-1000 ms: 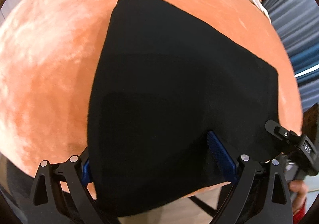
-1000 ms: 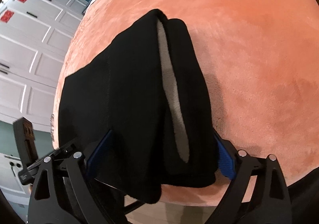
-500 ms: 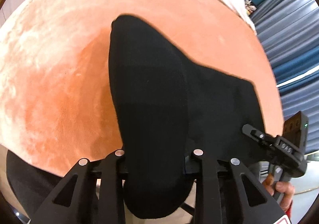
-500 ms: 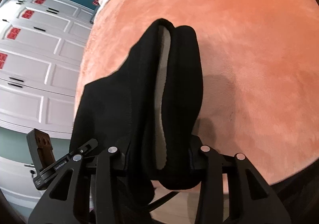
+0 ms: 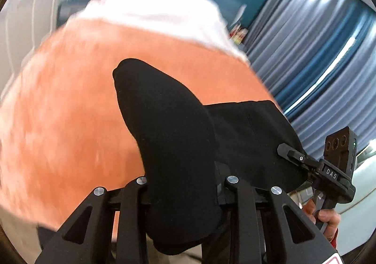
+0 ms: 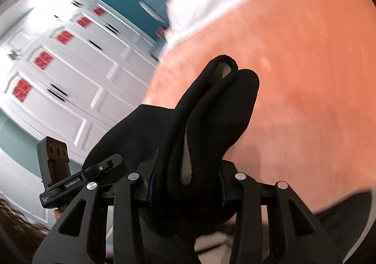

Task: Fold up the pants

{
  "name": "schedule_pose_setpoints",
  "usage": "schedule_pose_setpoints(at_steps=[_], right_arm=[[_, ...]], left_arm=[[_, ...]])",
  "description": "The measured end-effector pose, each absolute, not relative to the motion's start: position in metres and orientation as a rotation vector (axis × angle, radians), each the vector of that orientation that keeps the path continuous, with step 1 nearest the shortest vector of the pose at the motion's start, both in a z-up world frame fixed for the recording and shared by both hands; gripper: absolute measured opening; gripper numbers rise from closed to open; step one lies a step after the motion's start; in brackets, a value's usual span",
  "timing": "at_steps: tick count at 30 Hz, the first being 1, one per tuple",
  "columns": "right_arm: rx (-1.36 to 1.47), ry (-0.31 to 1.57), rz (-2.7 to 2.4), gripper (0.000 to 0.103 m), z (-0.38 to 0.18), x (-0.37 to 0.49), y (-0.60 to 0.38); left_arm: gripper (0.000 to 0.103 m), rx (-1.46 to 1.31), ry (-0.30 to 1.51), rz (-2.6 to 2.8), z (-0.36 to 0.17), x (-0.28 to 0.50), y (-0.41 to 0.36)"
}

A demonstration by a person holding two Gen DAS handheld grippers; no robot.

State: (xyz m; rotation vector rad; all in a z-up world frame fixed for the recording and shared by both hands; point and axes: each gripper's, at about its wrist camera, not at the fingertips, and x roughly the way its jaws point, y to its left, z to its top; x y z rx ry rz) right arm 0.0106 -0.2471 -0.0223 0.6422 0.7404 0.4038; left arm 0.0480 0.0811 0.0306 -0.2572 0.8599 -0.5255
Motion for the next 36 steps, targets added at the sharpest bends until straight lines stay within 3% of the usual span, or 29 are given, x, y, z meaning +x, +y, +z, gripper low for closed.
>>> schedule_pose_setpoints(at_steps=[4,9,16,24,29,36], right_arm=[[0.576,0.577,0.447,0.037,0.037,0.04,-0.25],[0.501,0.395,0.471,0.037,0.097,0.11,-0.255],[0.495,0.288,0.469,0.037,0.111,0.231,-0.269],[0.582,0.364,0.452,0.038,0.009,0.363,-0.296],[0.64,0.522,0.382,0.039,-0.101,0.431,-0.307],[0.689,0.791,0.292,0.039,-0.252,0.44,-0.307]], left_arm=[[0.024,-0.196,0.649,-0.546,0.102,0.076,0.071],[0.025,-0.126,0.458,-0.526,0.155,0.126,0.067],[0.025,-0.148,0.386,-0.475,0.159,0.233,0.059],[0.028,-0.151,0.479,-0.43,0.061,0.37,0.043],[0.028,-0.159,0.662,-0.404,-0.057,0.443,0.035],[0.029,-0.162,0.907,-0.359,-0.199,0.446,0.043]])
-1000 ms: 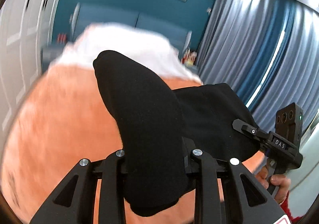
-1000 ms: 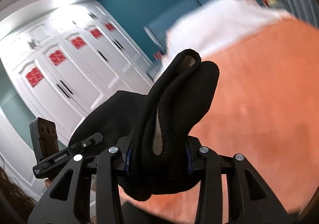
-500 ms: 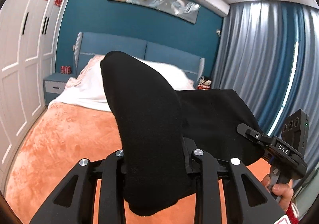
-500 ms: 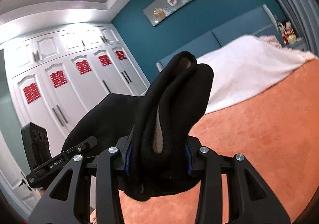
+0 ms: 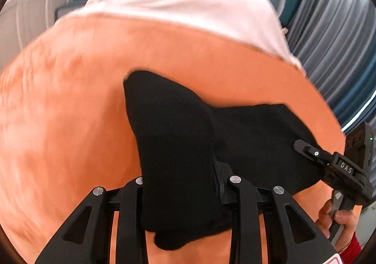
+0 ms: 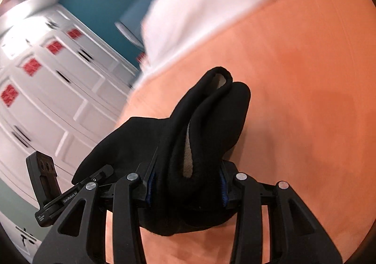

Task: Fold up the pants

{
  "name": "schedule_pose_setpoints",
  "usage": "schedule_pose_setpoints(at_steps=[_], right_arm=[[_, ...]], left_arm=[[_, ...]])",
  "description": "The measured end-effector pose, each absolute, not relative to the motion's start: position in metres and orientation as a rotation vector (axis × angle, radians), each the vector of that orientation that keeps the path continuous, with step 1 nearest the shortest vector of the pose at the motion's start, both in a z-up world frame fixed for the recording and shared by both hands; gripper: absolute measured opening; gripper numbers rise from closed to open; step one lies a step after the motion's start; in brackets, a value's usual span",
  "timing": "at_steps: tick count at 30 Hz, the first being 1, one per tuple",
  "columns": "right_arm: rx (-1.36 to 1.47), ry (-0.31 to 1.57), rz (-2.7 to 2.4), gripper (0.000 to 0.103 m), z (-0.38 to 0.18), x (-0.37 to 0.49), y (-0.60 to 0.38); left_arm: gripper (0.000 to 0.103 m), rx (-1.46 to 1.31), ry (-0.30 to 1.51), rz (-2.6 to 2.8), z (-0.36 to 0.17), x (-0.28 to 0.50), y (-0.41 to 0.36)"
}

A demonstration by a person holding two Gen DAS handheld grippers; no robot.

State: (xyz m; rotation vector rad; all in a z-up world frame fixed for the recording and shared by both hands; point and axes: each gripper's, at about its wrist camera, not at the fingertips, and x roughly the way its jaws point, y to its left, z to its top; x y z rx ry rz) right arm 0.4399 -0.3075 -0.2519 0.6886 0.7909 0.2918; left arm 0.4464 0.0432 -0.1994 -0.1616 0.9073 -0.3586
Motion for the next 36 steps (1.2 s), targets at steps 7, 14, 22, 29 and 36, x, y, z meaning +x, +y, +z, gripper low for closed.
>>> schedule_pose_setpoints(at_steps=[7,14,22,29,36], right_arm=[[0.772,0.766,0.322,0.039,-0.261,0.398,-0.319],[0.786,0.878,0.212,0.059,-0.264,0.394,-0.322],[0.419,0.83,-0.057,0.093,-0.152,0.251,-0.297],[0.152,0.762,-0.023,0.097,-0.087,0.18,-0.209],[0.197,0.735,-0.029,0.098,-0.056,0.141,-0.194]], left_arm=[[0.03,-0.177,0.892,-0.424,-0.197,0.415,0.052],[0.069,-0.207,0.999,-0.217,-0.215,0.42,0.075],[0.086,0.171,0.897,0.038,-0.105,0.3,0.053],[0.093,0.197,0.822,0.065,-0.049,0.199,0.03],[0.093,0.201,0.804,0.058,-0.034,0.153,0.019]])
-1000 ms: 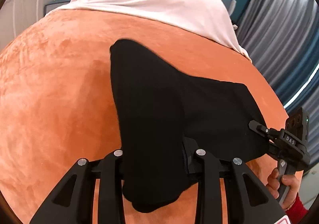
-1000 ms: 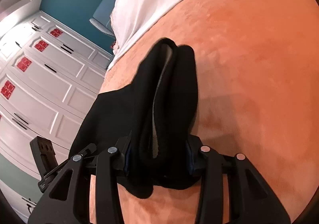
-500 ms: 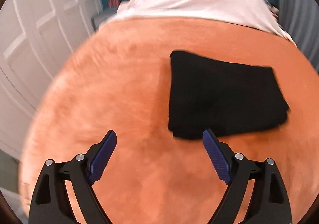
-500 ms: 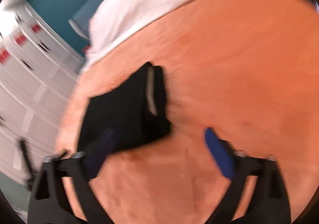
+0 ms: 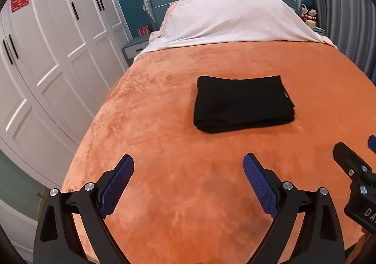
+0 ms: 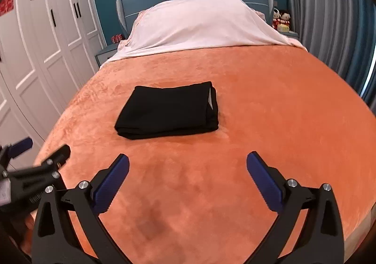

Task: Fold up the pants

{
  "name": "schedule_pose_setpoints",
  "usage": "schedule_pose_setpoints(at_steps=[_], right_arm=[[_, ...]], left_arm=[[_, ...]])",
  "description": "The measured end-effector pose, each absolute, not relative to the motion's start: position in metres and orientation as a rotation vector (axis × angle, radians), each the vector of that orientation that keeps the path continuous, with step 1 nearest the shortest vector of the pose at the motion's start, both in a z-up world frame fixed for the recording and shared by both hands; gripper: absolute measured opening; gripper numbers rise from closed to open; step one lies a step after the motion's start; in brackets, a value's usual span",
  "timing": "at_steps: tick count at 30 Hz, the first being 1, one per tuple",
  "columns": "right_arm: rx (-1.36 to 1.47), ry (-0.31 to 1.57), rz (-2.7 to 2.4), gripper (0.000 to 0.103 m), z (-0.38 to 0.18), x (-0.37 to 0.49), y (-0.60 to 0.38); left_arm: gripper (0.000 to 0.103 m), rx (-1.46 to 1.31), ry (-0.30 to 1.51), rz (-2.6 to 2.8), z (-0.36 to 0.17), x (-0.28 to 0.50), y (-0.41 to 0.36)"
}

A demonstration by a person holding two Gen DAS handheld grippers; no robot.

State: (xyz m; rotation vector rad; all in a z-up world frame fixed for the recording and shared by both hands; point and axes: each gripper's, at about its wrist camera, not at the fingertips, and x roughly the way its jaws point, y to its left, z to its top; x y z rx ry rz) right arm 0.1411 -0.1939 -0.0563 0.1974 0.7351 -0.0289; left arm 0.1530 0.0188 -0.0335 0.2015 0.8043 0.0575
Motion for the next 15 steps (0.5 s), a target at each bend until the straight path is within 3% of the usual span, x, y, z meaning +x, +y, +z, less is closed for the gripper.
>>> schedule_pose_setpoints(at_steps=[15], right_arm=[[0.248,0.727,-0.049,0.098,-0.047,0.118,-0.199]], left_arm=[[0.093,0.138,0.844,0.013,-0.029,0.13,0.019]])
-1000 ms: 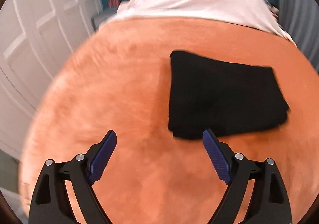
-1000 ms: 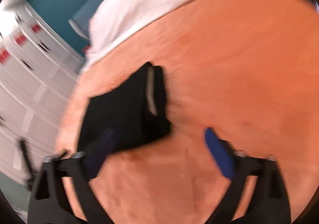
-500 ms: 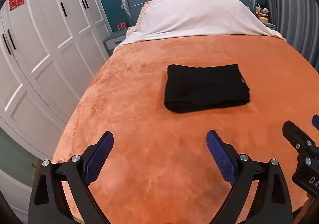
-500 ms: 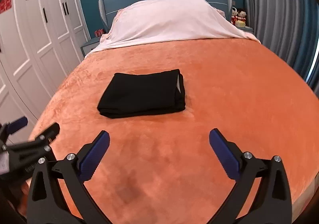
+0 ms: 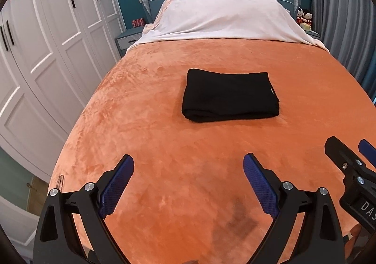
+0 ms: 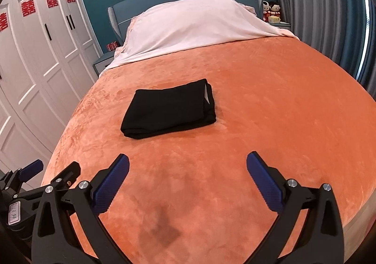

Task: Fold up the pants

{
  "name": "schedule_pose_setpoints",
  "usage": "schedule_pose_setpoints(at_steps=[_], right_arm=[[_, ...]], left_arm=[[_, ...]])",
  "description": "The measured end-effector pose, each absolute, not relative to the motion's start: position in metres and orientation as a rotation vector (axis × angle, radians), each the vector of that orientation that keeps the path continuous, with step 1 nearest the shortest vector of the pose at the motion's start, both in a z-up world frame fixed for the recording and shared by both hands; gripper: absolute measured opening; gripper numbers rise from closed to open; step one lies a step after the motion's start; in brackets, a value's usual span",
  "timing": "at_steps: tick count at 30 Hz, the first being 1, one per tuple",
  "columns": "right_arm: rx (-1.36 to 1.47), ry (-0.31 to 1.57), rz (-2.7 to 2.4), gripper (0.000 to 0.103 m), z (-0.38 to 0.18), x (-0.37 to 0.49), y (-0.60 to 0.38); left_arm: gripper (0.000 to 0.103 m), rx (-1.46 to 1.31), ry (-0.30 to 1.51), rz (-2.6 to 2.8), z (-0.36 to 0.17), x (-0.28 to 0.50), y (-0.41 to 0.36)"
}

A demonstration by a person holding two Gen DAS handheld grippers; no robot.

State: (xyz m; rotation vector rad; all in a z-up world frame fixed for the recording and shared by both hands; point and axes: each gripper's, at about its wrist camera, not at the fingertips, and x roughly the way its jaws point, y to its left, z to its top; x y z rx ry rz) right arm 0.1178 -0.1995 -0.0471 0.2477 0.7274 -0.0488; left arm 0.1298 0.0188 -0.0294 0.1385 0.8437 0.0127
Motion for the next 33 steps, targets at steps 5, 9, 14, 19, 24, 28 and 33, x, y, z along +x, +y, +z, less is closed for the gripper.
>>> schedule_pose_setpoints(at_steps=[5,9,14,19,24,28,33], right_arm=[[0.24,0.729,-0.042,0.098,-0.047,0.1172,-0.1974],[0.253,0.733,-0.032,0.098,-0.0477,0.1167,-0.1965],[0.248,0.737,-0.033,0.098,-0.0479,0.1161,-0.1944],[0.244,0.735,-0.033,0.098,-0.0476,0.1163,-0.1943],[0.246,0.738,-0.034,0.098,-0.0481,0.1163,-0.1935],[0.245,0.736,-0.034,0.098,-0.0478,0.1166,-0.1938],[0.242,0.733,-0.034,0.098,-0.0467,0.1167,-0.1942]], left_arm=[[0.093,0.14,0.842,0.005,-0.0285,0.1268,0.0182],[0.093,0.129,0.848,0.001,-0.0286,0.1261,0.0195],[0.093,0.117,0.86,-0.004,-0.0292,0.1254,0.0218],[0.092,0.12,0.857,0.007,-0.0285,0.1248,0.0224],[0.092,0.128,0.856,0.005,-0.0292,0.1245,0.0233],[0.092,0.127,0.856,0.008,-0.0289,0.1245,0.0232],[0.092,0.132,0.85,0.006,-0.0287,0.1243,0.023]])
